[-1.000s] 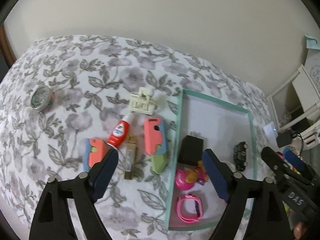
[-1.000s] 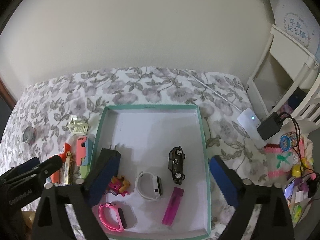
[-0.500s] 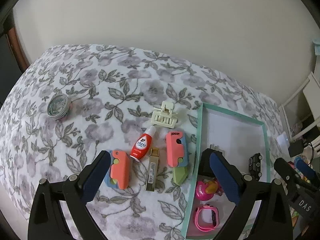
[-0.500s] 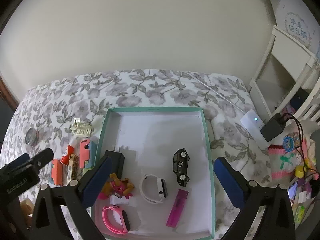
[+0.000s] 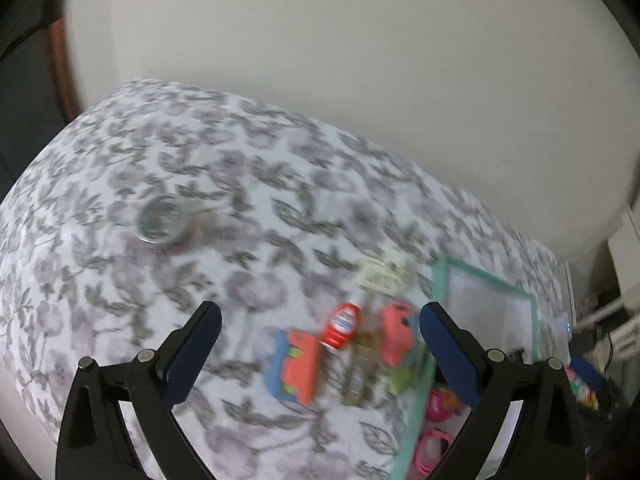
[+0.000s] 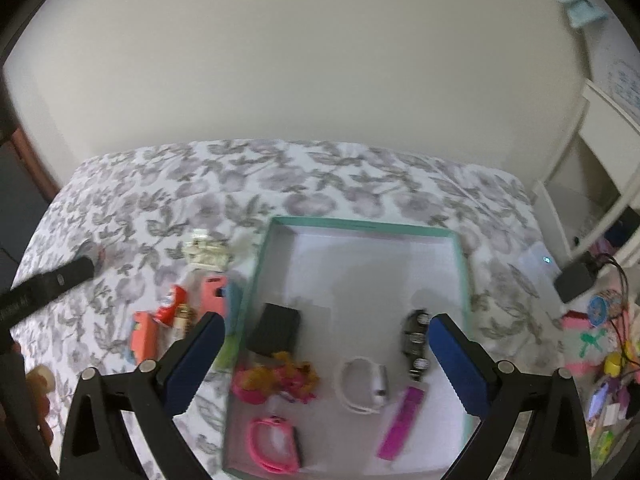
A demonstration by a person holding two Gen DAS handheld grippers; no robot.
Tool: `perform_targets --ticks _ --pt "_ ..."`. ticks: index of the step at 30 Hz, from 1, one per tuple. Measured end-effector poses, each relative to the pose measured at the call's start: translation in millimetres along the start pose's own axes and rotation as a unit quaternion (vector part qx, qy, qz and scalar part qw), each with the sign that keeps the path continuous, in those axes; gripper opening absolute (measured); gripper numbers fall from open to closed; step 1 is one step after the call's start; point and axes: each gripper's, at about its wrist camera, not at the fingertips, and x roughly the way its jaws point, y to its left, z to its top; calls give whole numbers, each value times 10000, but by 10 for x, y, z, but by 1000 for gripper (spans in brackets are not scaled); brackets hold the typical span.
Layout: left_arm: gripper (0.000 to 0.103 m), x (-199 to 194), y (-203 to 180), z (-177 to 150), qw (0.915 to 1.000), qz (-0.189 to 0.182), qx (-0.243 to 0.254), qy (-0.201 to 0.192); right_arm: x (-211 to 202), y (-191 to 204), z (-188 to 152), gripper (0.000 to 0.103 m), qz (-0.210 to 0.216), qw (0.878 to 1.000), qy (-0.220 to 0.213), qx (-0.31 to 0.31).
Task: Organize rigid objects
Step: 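Move the left tool toward the metal bead tin while the right tool approaches the white hair clip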
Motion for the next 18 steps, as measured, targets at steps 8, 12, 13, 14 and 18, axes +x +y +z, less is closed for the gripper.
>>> perform_targets --ticks 8,12,13,14,18 --pt "99 -107 797 173 9964 448 -685 -234 99 569 -70 103 209 9986 48 -492" --pt "99 -148 1065 203 9948 534 -837 -208 148 808 -91 103 372 9975 5 -603" --pt "99 -161 1128 222 9948 563 -821 -210 159 847 -95 103 428 9972 5 -609" --pt "99 -164 1173 248 9948 612 -782 -224 172 886 -98 103 486 9969 9 -614" --pt "99 -49 1378 303 9936 943 -559 -262 240 1054 -90 103 680 9951 -29 -713"
